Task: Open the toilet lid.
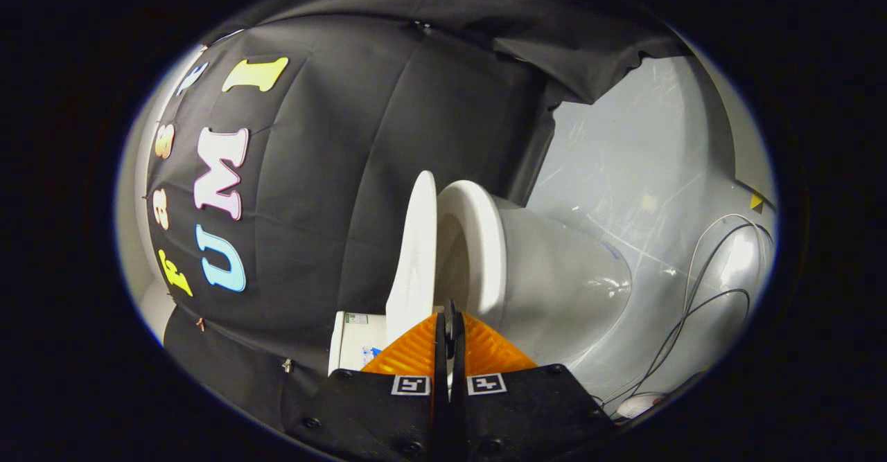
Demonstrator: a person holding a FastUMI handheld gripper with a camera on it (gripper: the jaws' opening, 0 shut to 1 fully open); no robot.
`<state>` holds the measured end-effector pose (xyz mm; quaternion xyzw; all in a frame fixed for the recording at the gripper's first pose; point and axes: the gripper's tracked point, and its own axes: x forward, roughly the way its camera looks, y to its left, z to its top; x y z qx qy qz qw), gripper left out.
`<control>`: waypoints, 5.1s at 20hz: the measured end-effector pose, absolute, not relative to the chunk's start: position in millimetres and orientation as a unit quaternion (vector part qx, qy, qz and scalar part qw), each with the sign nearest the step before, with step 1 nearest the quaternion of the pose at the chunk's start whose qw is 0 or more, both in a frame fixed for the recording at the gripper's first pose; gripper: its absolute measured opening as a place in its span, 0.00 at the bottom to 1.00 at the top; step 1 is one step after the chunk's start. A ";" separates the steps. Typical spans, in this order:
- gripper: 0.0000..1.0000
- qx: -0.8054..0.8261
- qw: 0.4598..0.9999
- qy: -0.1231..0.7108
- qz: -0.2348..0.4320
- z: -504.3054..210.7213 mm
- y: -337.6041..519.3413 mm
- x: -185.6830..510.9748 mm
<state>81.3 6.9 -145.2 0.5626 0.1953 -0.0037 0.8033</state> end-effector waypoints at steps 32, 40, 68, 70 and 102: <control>0.05 0.253 0.955 0.152 -0.020 73.1 168.0 85.3; 0.05 0.182 0.972 0.142 -0.034 100.3 217.2 85.0; 0.07 0.018 0.995 0.094 -0.033 124.6 436.4 88.9; 0.07 -0.005 0.995 0.088 -0.045 124.2 441.2 89.0; 0.99 -0.057 0.993 0.102 0.007 101.8 487.1 82.8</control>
